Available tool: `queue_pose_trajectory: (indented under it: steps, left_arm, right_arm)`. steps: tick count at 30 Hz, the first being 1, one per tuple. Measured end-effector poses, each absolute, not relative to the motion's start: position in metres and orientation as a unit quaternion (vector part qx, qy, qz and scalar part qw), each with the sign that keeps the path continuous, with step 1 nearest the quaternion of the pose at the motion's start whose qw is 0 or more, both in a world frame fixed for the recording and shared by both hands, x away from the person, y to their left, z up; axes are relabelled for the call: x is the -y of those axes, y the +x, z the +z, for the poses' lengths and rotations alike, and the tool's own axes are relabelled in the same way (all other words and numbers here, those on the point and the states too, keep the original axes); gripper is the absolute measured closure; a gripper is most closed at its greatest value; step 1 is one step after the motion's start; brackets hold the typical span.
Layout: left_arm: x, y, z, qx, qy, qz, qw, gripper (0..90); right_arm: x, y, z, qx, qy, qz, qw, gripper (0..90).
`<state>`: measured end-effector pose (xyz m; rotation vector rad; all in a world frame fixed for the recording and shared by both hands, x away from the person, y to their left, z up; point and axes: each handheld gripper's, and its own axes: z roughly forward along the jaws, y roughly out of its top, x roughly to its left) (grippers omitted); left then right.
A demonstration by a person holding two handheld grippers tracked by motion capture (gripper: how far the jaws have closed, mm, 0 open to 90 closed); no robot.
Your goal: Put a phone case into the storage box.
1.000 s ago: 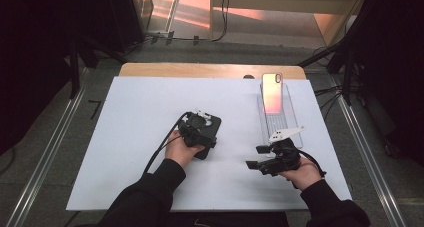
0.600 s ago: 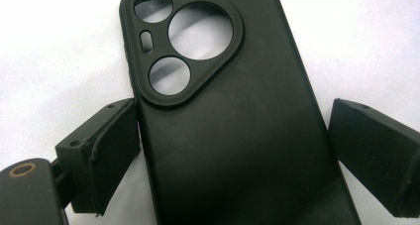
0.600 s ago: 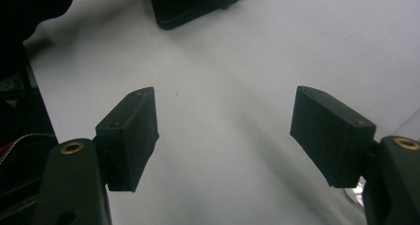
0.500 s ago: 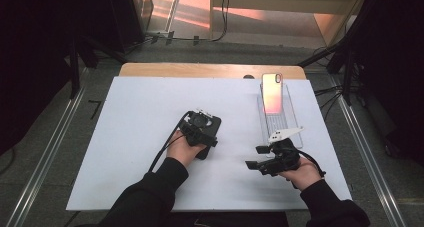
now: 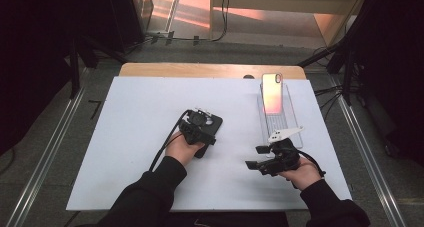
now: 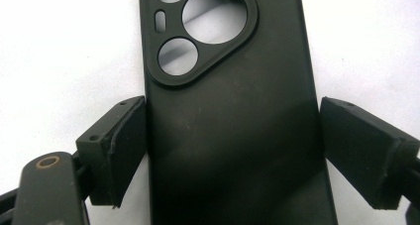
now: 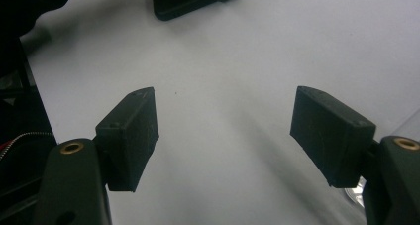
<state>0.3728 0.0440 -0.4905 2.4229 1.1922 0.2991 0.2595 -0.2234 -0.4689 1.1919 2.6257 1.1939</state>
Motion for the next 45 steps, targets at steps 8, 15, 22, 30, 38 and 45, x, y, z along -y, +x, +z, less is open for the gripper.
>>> queue_pose_trajectory:
  steps: [8, 15, 22, 30, 38, 45]
  left_arm:
    - [-0.047, 0.374, -0.489, -0.429, 0.871, 0.097, 0.218, 15.5]
    - [-0.052, 0.375, -0.485, -0.432, 0.869, 0.086, 0.227, 16.2]
    - [-0.058, 0.375, -0.475, -0.432, 0.864, 0.069, 0.250, 16.2]
    - [-0.067, 0.373, -0.460, -0.429, 0.858, 0.039, 0.280, 16.2]
    - [-0.074, 0.364, -0.446, -0.408, 0.861, 0.025, 0.301, 16.1]
    - [-0.076, 0.349, -0.435, -0.386, 0.866, 0.018, 0.318, 16.0]
  right_arm:
    - [0.224, 0.260, -0.469, -0.841, 0.384, 0.383, 0.010, 24.9]
    - [0.224, 0.259, -0.468, -0.840, 0.384, 0.382, 0.010, 24.9]
    - [0.224, 0.259, -0.468, -0.841, 0.381, 0.385, 0.009, 24.9]
    - [0.225, 0.259, -0.467, -0.839, 0.381, 0.388, 0.010, 24.8]
    - [0.224, 0.258, -0.465, -0.834, 0.378, 0.402, 0.010, 24.9]
    - [0.222, 0.258, -0.462, -0.828, 0.376, 0.415, 0.012, 24.0]
